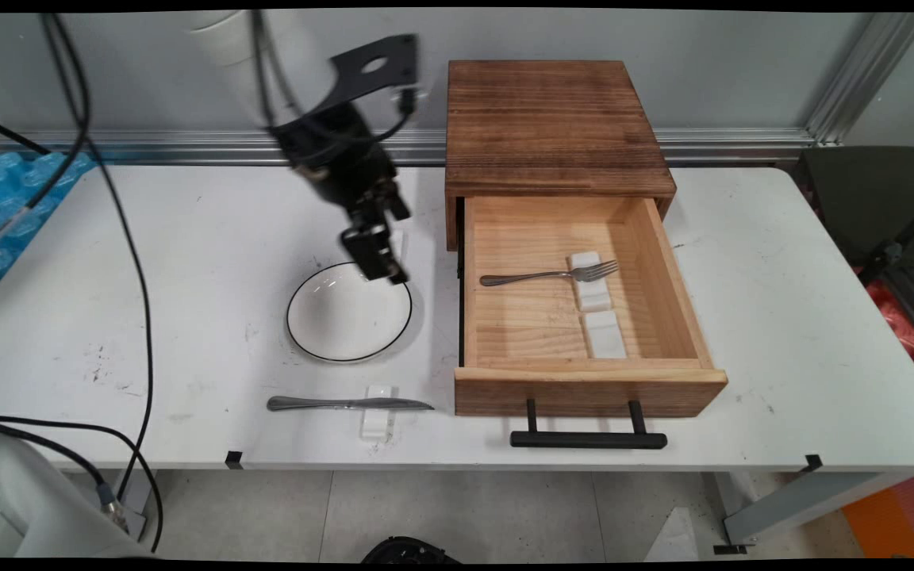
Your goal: Pick up the knife from the right of the white plate
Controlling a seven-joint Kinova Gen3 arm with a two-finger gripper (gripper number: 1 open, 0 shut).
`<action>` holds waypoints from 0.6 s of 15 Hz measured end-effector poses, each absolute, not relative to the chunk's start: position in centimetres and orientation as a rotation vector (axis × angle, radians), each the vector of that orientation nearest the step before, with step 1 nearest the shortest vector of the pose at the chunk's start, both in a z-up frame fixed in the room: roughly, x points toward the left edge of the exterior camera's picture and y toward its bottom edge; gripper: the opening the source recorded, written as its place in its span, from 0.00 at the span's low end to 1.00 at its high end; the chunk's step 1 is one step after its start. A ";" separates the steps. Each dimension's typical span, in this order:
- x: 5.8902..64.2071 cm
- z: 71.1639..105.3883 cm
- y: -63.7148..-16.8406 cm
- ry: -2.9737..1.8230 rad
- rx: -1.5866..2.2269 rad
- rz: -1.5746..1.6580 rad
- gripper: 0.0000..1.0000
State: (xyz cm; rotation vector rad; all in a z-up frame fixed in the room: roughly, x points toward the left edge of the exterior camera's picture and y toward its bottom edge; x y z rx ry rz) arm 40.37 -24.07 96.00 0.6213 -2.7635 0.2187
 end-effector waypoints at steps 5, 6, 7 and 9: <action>42.8 94.3 -20.5 -2.794 0.619 0.193 1.00; 43.2 93.6 -19.8 -2.800 0.615 0.188 1.00; 43.5 92.9 -19.3 -2.806 0.611 0.185 1.00; 44.0 91.5 -18.3 -2.814 0.599 0.175 1.00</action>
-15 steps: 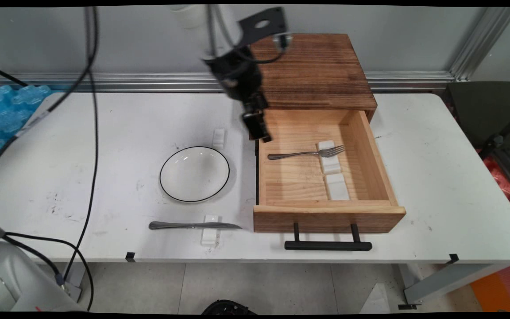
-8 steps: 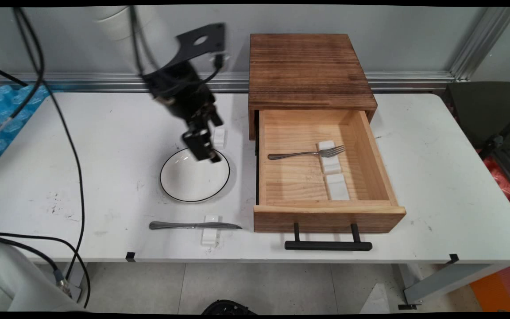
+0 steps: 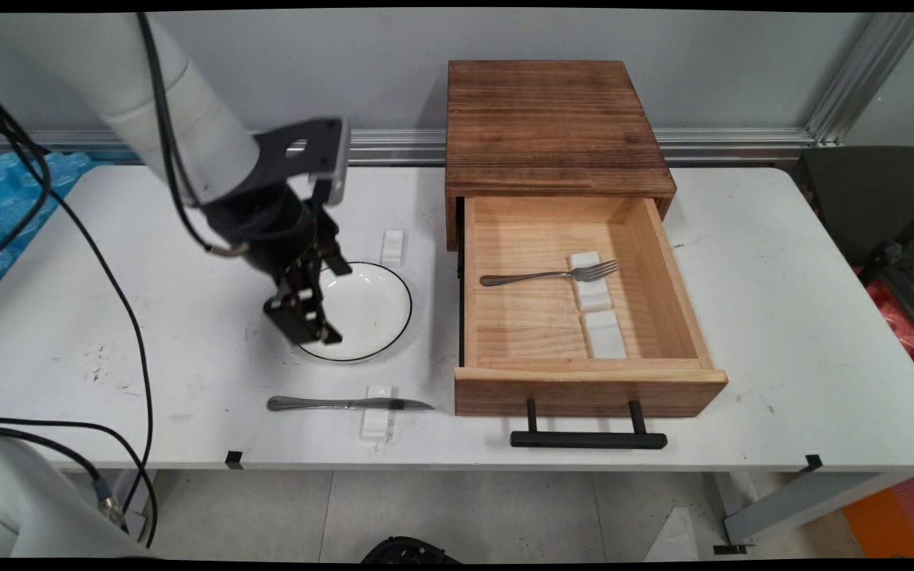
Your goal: Pick up the knife from the right of the white plate
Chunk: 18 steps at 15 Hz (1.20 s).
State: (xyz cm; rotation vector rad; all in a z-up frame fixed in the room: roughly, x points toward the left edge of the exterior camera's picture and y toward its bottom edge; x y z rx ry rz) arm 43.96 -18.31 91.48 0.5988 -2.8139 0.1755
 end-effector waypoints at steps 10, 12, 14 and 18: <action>44.6 85.2 -16.0 -2.843 0.573 0.135 1.00; 44.8 83.7 -15.7 -2.853 0.567 0.123 1.00; 44.9 83.0 -15.5 -2.859 0.565 0.118 1.00; 45.2 81.1 -15.1 -2.869 0.557 0.100 1.00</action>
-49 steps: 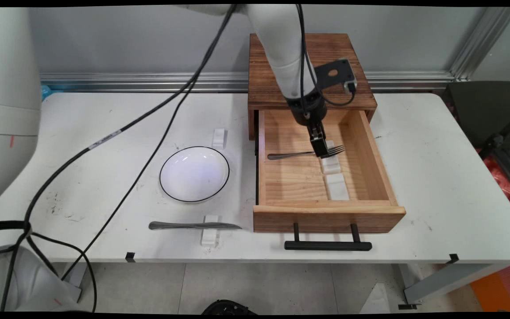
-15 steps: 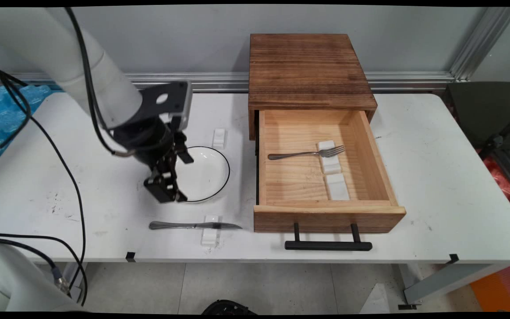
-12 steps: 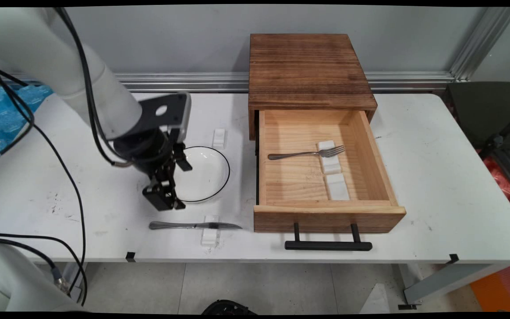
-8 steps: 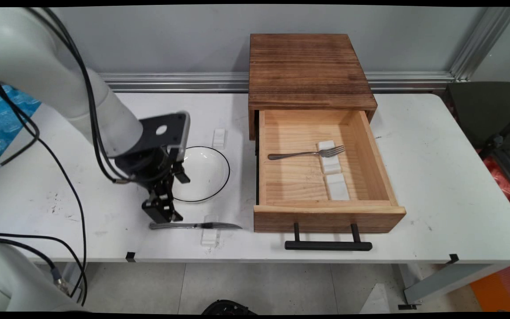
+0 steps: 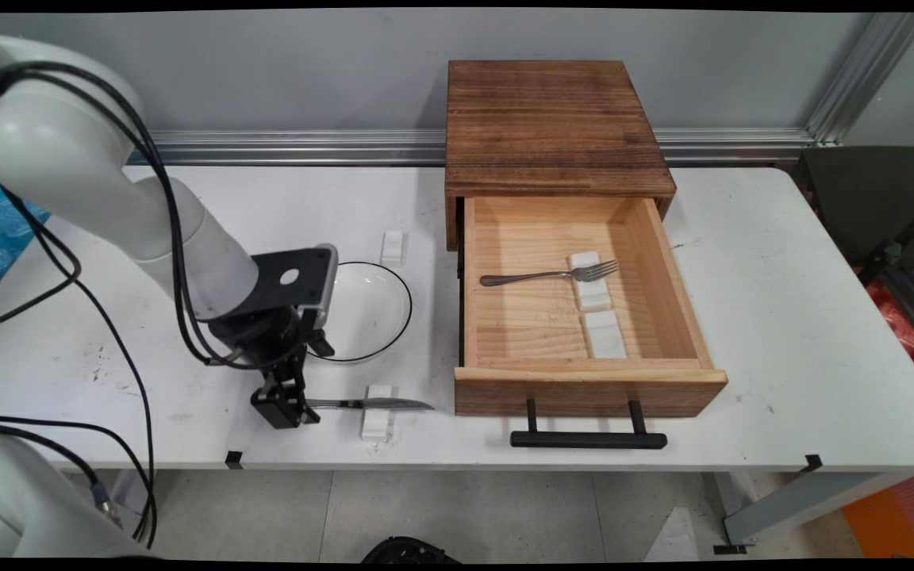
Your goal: Pick up the knife from the right of the white plate
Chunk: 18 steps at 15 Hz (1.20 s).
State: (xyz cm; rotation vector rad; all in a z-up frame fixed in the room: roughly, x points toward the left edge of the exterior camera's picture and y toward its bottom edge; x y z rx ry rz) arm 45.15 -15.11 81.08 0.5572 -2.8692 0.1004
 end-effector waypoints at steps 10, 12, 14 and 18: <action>45.2 78.8 -14.4 -2.868 0.538 0.078 1.00; 45.2 78.5 -14.3 -2.866 0.535 0.077 1.00; 45.1 78.2 -14.3 -2.864 0.534 0.078 1.00; 45.0 77.8 -14.4 -2.855 0.534 0.081 1.00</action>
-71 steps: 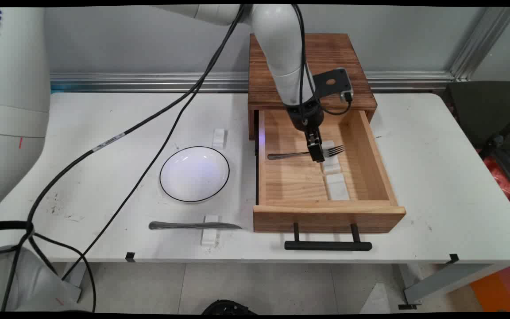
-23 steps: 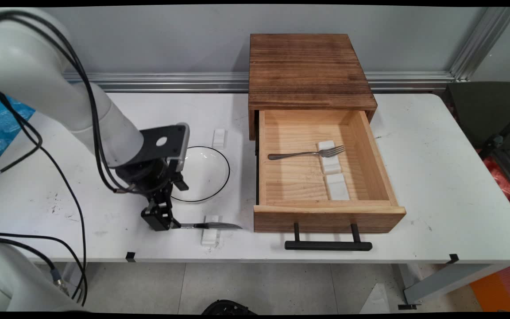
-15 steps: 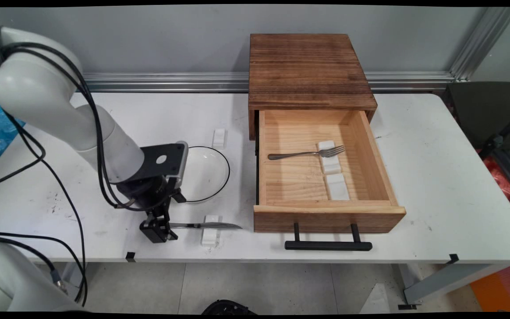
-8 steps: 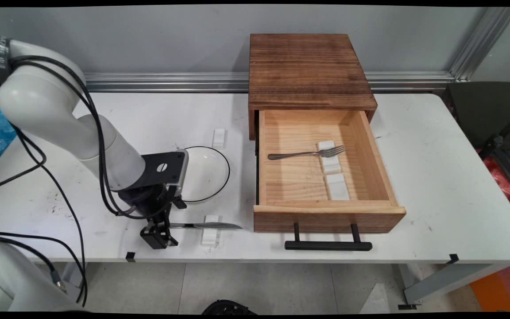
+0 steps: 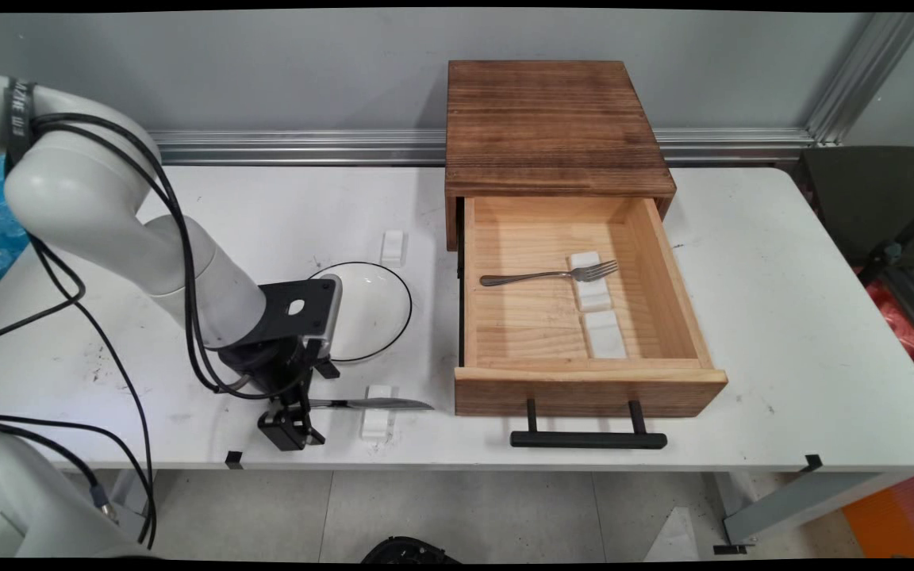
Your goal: Pick up the knife from the right of the white plate, then place the picked object into the drawer
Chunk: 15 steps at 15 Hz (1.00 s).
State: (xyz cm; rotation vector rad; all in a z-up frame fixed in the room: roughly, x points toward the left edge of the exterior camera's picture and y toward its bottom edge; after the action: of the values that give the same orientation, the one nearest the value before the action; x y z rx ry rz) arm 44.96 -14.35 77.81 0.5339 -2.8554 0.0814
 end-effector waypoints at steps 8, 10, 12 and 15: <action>44.7 77.5 -14.4 -2.844 0.528 0.083 0.00; 44.7 77.5 -14.4 -2.843 0.526 0.081 0.00; 44.8 77.5 -14.4 -2.842 0.523 0.075 0.00; 44.8 77.5 -14.2 -2.841 0.521 0.067 0.00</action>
State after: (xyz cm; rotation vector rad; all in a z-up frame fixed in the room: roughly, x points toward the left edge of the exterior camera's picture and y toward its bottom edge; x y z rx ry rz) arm 44.81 -14.23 77.49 0.5209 -2.8412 0.0674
